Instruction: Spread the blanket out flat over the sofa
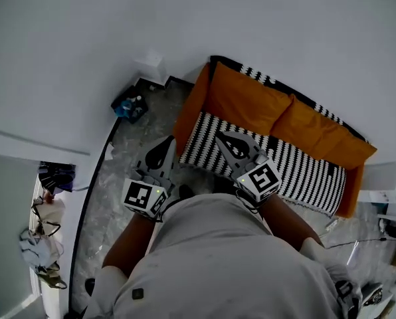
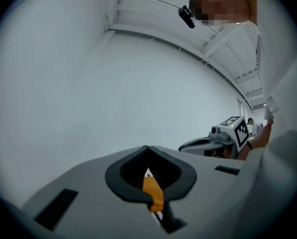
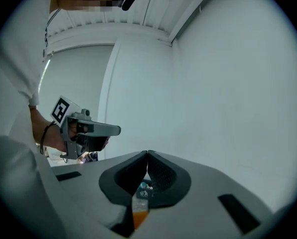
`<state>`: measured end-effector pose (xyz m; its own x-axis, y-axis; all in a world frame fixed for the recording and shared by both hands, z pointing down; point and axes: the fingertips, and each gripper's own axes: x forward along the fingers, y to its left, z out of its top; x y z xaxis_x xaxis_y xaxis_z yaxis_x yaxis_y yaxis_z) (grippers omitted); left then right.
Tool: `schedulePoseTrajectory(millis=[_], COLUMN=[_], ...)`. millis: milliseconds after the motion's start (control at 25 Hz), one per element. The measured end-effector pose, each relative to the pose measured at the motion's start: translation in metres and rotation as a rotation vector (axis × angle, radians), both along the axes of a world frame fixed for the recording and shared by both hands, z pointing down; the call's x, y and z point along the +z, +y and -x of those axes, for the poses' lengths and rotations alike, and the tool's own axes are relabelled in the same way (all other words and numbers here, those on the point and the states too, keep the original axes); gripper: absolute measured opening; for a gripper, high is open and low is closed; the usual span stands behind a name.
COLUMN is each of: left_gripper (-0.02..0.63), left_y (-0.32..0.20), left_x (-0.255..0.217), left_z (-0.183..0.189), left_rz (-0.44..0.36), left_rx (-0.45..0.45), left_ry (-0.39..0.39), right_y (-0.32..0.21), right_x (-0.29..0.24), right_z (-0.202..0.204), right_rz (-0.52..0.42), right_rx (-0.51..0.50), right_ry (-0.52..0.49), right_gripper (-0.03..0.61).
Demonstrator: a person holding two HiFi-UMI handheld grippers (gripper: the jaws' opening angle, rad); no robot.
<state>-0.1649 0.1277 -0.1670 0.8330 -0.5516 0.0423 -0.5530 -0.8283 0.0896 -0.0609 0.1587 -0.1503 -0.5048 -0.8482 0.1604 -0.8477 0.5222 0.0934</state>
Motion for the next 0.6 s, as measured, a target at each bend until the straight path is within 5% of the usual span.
schedulePoseTrajectory(millis=[240,600], left_gripper=[0.009,0.009], left_y=[0.023,0.093], left_x=[0.003,0.001], left_z=[-0.012,-0.045], left_rz=[0.007,0.002], left_rx=[0.071,0.05], left_ry=[-0.01,-0.015], right_y=[0.034,0.108], right_x=[0.004,0.005], right_z=[-0.013,-0.06], right_rz=[0.022,0.014], right_rx=[0.055,0.044], right_ry=[-0.016,-0.061], right_gripper=[0.028,0.028])
